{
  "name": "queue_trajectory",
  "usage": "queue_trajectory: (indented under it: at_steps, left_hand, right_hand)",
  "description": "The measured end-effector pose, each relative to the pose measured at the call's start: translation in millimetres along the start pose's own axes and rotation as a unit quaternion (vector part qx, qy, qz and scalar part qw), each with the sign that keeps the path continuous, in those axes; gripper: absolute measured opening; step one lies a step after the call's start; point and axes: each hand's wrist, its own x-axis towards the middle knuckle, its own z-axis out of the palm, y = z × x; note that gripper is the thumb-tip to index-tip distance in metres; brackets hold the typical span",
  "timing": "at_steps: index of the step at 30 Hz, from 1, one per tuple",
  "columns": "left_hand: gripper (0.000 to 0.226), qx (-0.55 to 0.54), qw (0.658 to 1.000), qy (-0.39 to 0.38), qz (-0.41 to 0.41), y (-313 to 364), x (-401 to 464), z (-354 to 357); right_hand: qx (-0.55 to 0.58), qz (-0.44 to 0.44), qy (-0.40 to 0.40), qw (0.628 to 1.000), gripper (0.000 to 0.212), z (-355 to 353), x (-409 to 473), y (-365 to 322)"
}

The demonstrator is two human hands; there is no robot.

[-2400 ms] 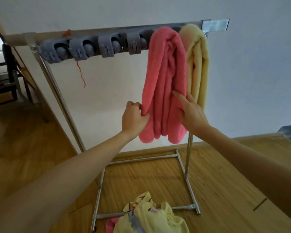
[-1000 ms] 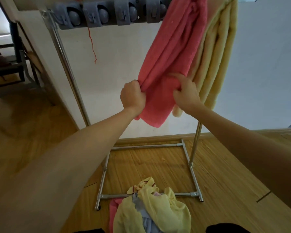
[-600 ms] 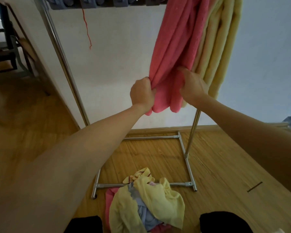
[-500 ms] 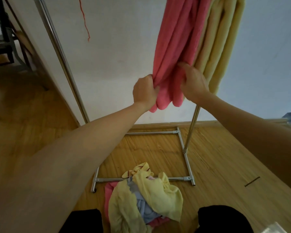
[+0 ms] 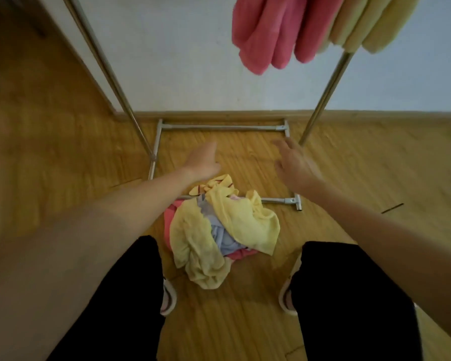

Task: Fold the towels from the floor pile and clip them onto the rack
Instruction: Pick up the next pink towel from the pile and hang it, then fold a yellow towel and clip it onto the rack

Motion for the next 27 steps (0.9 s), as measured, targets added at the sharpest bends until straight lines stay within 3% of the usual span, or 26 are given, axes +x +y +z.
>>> queue_trajectory:
  at_steps: [3,6,12,14,16,19,22,24,27]
  left_hand:
    - [0.029,0.036,0.997,-0.068,-0.021,-44.7,-6.7,48.4]
    - [0.005,0.108,0.986,-0.127,0.023,-73.1,-8.7,86.5]
    - [0.044,0.181,0.948,-0.23,0.126,-95.1,-8.3,173.1]
    - [0.057,0.224,0.927,-0.232,0.191,-92.3,-7.7,198.1]
    - [0.063,0.272,0.909,-0.241,0.204,-88.5,-5.1,216.8]
    - [0.052,0.356,0.875,-0.256,0.205,-80.8,-0.9,233.2]
    - [0.042,0.401,0.858,-0.224,0.23,-73.8,3.4,234.3]
    - [0.035,0.385,0.866,-0.197,0.25,-71.0,4.1,227.8]
    - [0.022,0.235,0.924,-0.156,0.258,-66.4,0.2,208.4]
  right_hand:
    - [-0.017,0.006,-0.155,0.988,0.051,68.0,-24.4,11.5]
    - [-0.017,0.018,-0.268,0.963,0.05,123.9,-43.1,21.3]
    - [0.016,0.063,-0.394,0.917,0.047,207.7,-65.8,31.5]
    - [0.024,0.068,-0.413,0.908,0.046,226.5,-69.5,32.9]
    - [0.029,0.073,-0.414,0.907,0.044,240.2,-72.8,35.5]
    - [0.027,0.085,-0.41,0.908,0.043,253.9,-77.2,41.7]
    - [0.036,0.096,-0.403,0.909,0.044,261.0,-77.7,44.1]
    - [0.036,0.092,-0.385,0.917,0.045,263.0,-77.3,43.3]
    - [0.048,0.093,-0.347,0.932,0.052,259.5,-75.6,38.9]
